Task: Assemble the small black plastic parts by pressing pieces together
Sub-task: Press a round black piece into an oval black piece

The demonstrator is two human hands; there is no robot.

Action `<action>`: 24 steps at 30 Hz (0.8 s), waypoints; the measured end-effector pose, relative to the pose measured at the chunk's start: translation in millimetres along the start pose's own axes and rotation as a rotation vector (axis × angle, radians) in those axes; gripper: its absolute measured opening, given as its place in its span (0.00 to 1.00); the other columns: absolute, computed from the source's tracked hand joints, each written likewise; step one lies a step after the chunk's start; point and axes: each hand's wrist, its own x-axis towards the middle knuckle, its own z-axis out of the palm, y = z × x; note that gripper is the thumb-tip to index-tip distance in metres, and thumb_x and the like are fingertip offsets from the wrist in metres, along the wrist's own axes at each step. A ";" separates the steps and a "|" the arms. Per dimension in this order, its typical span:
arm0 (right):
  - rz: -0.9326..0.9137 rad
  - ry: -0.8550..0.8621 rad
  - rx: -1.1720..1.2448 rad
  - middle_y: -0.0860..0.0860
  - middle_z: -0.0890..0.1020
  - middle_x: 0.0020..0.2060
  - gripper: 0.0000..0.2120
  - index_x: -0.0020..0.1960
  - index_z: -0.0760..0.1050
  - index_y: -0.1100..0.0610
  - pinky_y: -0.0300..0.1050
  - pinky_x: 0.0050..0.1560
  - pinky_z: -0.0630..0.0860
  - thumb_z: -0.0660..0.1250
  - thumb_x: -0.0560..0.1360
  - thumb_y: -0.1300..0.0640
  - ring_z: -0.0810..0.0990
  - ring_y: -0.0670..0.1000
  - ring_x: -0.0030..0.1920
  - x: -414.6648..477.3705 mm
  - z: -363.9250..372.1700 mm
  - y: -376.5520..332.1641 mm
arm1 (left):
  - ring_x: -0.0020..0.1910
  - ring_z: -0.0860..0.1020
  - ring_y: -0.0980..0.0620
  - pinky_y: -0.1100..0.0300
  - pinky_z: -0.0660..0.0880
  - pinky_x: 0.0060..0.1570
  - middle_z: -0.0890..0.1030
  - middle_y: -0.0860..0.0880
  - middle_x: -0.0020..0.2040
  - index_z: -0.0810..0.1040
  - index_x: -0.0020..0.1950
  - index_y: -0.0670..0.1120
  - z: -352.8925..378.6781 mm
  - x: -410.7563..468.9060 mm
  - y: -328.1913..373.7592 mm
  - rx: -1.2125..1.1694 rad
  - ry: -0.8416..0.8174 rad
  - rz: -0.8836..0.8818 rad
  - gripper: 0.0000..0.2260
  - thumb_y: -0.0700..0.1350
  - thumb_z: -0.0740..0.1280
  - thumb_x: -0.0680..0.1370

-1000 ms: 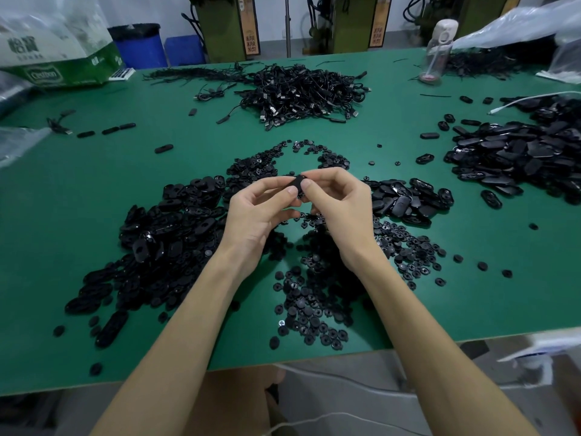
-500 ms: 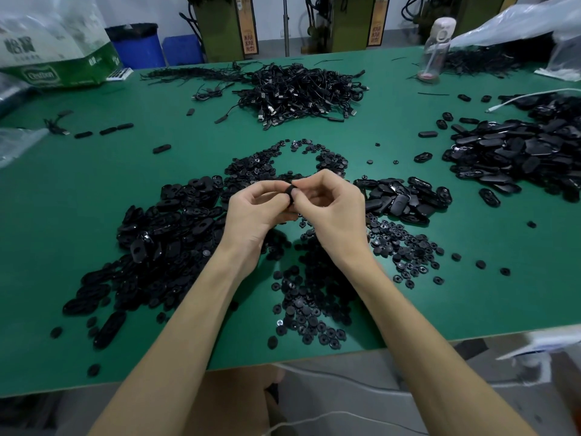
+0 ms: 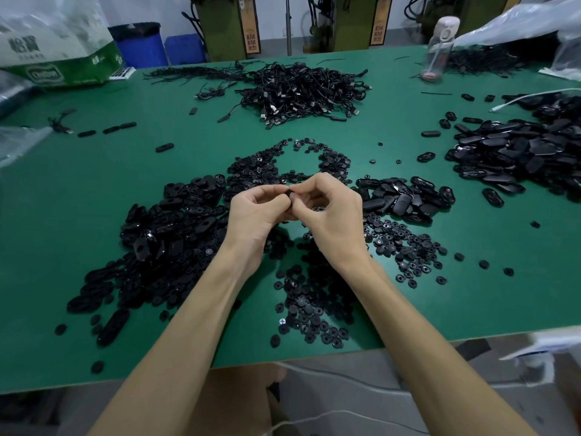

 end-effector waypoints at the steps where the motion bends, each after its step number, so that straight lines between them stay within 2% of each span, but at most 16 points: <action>1: -0.002 0.001 -0.004 0.50 0.84 0.40 0.03 0.46 0.83 0.60 0.47 0.45 0.81 0.73 0.75 0.66 0.82 0.48 0.40 -0.1 0.3 0.1 | 0.45 0.85 0.46 0.57 0.83 0.49 0.86 0.37 0.50 0.82 0.54 0.35 0.1 -0.2 0.2 -0.002 -0.002 -0.006 0.07 0.31 0.69 0.77; 10: -0.038 -0.007 -0.021 0.51 0.83 0.40 0.04 0.45 0.82 0.60 0.48 0.44 0.80 0.73 0.74 0.67 0.81 0.49 0.40 0.5 -0.2 1.5 | 0.44 0.86 0.48 0.61 0.81 0.47 0.87 0.42 0.47 0.83 0.51 0.38 -1.3 -0.3 1.8 -0.084 -0.046 -0.053 0.06 0.30 0.68 0.78; 17: -0.080 -0.014 -0.052 0.51 0.82 0.39 0.05 0.45 0.80 0.60 0.45 0.43 0.78 0.73 0.73 0.68 0.80 0.49 0.40 -0.2 0.4 2.3 | 0.47 0.85 0.47 0.59 0.82 0.50 0.86 0.40 0.49 0.82 0.52 0.37 -2.8 1.1 2.3 -0.151 -0.064 -0.096 0.08 0.29 0.66 0.78; 20: -0.091 -0.011 -0.055 0.51 0.81 0.39 0.05 0.44 0.80 0.61 0.45 0.43 0.78 0.74 0.73 0.68 0.80 0.49 0.39 0.4 0.4 3.6 | 0.50 0.84 0.46 0.58 0.82 0.52 0.85 0.37 0.53 0.80 0.58 0.33 -3.9 2.4 2.7 -0.182 -0.087 -0.125 0.10 0.28 0.65 0.79; 24: -0.105 -0.008 -0.065 0.51 0.81 0.39 0.04 0.45 0.80 0.61 0.47 0.43 0.78 0.74 0.74 0.68 0.80 0.49 0.39 0.6 0.5 3.4 | 0.54 0.84 0.44 0.52 0.80 0.61 0.84 0.36 0.56 0.81 0.57 0.35 -4.6 3.6 3.5 -0.242 -0.113 -0.165 0.10 0.28 0.64 0.78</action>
